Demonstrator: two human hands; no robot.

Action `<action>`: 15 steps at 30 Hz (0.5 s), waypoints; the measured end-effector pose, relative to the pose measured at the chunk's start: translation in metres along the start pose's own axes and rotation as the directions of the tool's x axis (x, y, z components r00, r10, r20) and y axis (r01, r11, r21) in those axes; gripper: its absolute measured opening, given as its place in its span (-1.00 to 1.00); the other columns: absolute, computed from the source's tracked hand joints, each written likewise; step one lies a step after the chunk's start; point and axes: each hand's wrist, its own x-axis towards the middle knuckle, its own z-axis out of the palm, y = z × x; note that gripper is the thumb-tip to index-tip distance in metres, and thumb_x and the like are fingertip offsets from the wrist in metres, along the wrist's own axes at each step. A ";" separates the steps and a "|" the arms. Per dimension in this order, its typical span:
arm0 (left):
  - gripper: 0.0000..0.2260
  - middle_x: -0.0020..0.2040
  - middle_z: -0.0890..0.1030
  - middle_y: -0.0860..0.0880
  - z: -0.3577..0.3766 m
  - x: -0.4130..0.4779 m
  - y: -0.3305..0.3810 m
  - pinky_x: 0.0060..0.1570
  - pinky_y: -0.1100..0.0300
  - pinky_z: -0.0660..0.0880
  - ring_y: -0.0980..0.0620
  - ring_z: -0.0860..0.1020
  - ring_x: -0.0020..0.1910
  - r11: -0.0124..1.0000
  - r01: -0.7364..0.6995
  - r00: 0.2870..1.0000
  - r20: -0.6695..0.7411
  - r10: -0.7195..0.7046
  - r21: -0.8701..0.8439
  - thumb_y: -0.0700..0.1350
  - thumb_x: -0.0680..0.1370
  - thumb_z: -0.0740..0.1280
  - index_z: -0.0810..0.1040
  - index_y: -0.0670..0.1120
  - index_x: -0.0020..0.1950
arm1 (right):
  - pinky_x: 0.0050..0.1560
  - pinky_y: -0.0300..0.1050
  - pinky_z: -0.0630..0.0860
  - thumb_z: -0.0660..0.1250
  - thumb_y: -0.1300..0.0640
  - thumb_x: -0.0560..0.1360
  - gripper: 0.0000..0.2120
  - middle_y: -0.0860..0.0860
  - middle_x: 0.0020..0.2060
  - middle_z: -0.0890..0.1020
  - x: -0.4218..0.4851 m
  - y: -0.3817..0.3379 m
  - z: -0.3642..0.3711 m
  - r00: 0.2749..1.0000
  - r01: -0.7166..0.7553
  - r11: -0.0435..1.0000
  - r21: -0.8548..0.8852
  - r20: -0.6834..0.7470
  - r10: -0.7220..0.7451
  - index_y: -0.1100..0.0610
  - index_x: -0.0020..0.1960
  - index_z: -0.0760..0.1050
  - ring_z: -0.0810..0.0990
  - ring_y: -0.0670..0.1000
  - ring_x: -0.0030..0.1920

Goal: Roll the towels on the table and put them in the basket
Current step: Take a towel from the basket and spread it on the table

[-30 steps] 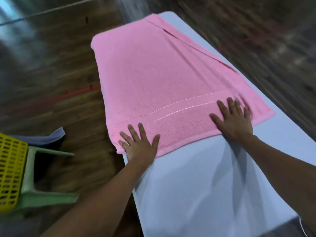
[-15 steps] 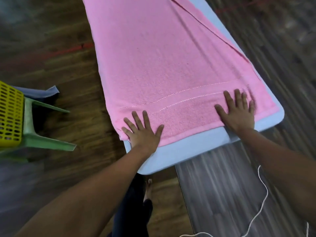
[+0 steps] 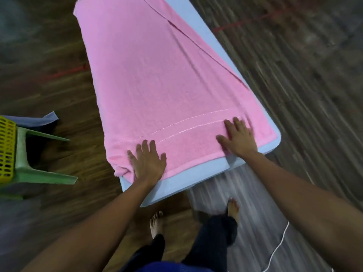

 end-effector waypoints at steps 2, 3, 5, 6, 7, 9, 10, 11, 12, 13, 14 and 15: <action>-0.55 0.46 0.33 -0.11 -0.008 -0.004 0.037 0.45 -0.24 -0.06 -0.16 0.23 0.45 0.997 -0.017 1.000 -0.020 0.016 -0.078 0.08 0.59 0.18 0.31 -0.06 0.44 | 0.34 0.13 0.35 0.22 -0.19 0.53 -0.44 0.14 0.39 0.40 -0.004 0.010 -0.017 0.997 0.046 0.992 0.115 -0.069 -0.038 0.10 0.42 0.34 0.38 0.21 0.37; -0.58 0.42 0.39 -0.09 -0.012 -0.005 0.060 0.46 -0.20 0.00 -0.14 0.30 0.41 0.993 -0.033 0.999 -0.033 0.030 -0.114 0.06 0.59 0.18 0.36 -0.05 0.41 | 0.27 0.11 0.41 0.27 -0.10 0.54 -0.53 0.15 0.31 0.48 -0.009 0.017 -0.025 0.996 0.033 0.982 0.184 -0.092 -0.016 0.12 0.36 0.42 0.45 0.22 0.28; -0.65 0.31 0.51 -0.07 -0.022 -0.007 0.113 0.39 -0.11 0.23 -0.11 0.45 0.27 0.984 -0.046 0.999 -0.035 0.041 -0.170 0.05 0.60 0.17 0.45 -0.03 0.34 | 0.23 0.07 0.44 0.30 0.01 0.54 -0.66 0.13 0.21 0.56 -0.017 0.034 -0.047 0.996 -0.005 0.949 0.316 -0.078 0.032 0.10 0.28 0.50 0.52 0.17 0.20; -0.68 0.25 0.56 -0.07 -0.027 -0.008 0.138 0.30 -0.05 0.34 -0.11 0.50 0.19 0.979 -0.052 0.999 -0.028 0.047 -0.195 0.04 0.60 0.16 0.48 -0.03 0.30 | 0.22 0.02 0.45 0.31 0.07 0.54 -0.70 0.12 0.16 0.60 -0.022 0.042 -0.057 0.998 -0.014 0.930 0.367 -0.056 0.038 0.10 0.25 0.53 0.55 0.14 0.17; -0.70 0.20 0.58 -0.07 -0.032 -0.010 0.164 0.21 0.00 0.40 -0.11 0.52 0.14 0.974 -0.065 0.998 -0.030 0.060 -0.217 0.02 0.60 0.16 0.51 -0.03 0.26 | 0.18 -0.03 0.47 0.32 0.11 0.53 -0.73 0.12 0.10 0.64 -0.025 0.053 -0.069 0.998 -0.014 0.916 0.401 -0.049 0.036 0.12 0.21 0.56 0.59 0.12 0.12; -0.73 0.15 0.59 -0.05 -0.041 -0.012 0.216 0.11 0.04 0.42 -0.11 0.52 0.11 0.963 -0.104 0.994 -0.049 0.095 -0.249 -0.01 0.60 0.16 0.55 -0.03 0.20 | 0.04 -0.14 0.47 0.34 0.18 0.50 -0.79 0.12 -0.02 0.69 -0.027 0.077 -0.094 0.997 -0.030 0.890 0.454 -0.048 0.058 0.14 0.11 0.62 0.64 0.10 0.01; -0.74 0.14 0.60 -0.04 -0.046 -0.012 0.240 0.10 0.04 0.42 -0.10 0.51 0.11 0.958 -0.120 0.993 -0.053 0.109 -0.261 -0.01 0.59 0.17 0.56 -0.03 0.19 | -0.02 -0.17 0.45 0.34 0.19 0.50 -0.81 0.11 -0.06 0.70 -0.028 0.089 -0.106 0.996 -0.045 0.876 0.480 -0.042 0.074 0.14 0.08 0.64 0.65 0.09 -0.03; -0.74 0.12 0.60 -0.03 -0.049 -0.012 0.262 0.09 0.04 0.43 -0.10 0.51 0.10 0.954 -0.136 0.991 -0.057 0.125 -0.267 -0.02 0.59 0.17 0.56 -0.03 0.18 | -0.04 -0.17 0.46 0.34 0.19 0.49 -0.82 0.10 -0.07 0.70 -0.028 0.102 -0.116 0.995 -0.057 0.864 0.500 -0.038 0.088 0.14 0.06 0.65 0.66 0.08 -0.04; -0.75 0.11 0.61 -0.03 -0.052 -0.011 0.290 0.08 0.03 0.43 -0.09 0.51 0.10 0.951 -0.160 0.987 -0.057 0.151 -0.266 -0.02 0.58 0.18 0.57 -0.03 0.17 | -0.02 -0.15 0.47 0.34 0.18 0.49 -0.82 0.08 -0.07 0.71 -0.026 0.121 -0.130 0.994 -0.067 0.857 0.511 -0.043 0.103 0.13 0.05 0.65 0.66 0.07 -0.03; -0.75 0.10 0.61 -0.03 -0.054 -0.009 0.304 0.07 0.03 0.43 -0.10 0.51 0.09 0.947 -0.168 0.986 -0.048 0.161 -0.274 -0.03 0.58 0.18 0.57 -0.02 0.16 | 0.01 -0.13 0.48 0.34 0.17 0.50 -0.83 0.07 -0.06 0.71 -0.025 0.130 -0.137 0.994 -0.068 0.860 0.506 -0.040 0.102 0.12 0.05 0.65 0.66 0.07 -0.01; -0.75 0.08 0.62 -0.02 -0.057 -0.007 0.314 0.06 0.03 0.43 -0.10 0.51 0.08 0.942 -0.170 0.985 -0.042 0.165 -0.290 -0.04 0.57 0.18 0.58 -0.02 0.15 | 0.03 -0.14 0.48 0.34 0.17 0.50 -0.83 0.07 -0.05 0.71 -0.024 0.136 -0.141 0.994 -0.066 0.863 0.501 -0.038 0.098 0.12 0.04 0.65 0.65 0.06 0.00; -0.76 0.06 0.63 -0.02 -0.059 -0.002 0.329 0.06 0.03 0.44 -0.10 0.52 0.07 0.934 -0.183 0.983 -0.049 0.177 -0.306 -0.04 0.56 0.19 0.58 -0.02 0.13 | 0.03 -0.17 0.47 0.33 0.17 0.50 -0.83 0.06 -0.05 0.71 -0.021 0.147 -0.150 0.994 -0.074 0.860 0.504 -0.037 0.107 0.12 0.04 0.66 0.65 0.05 0.01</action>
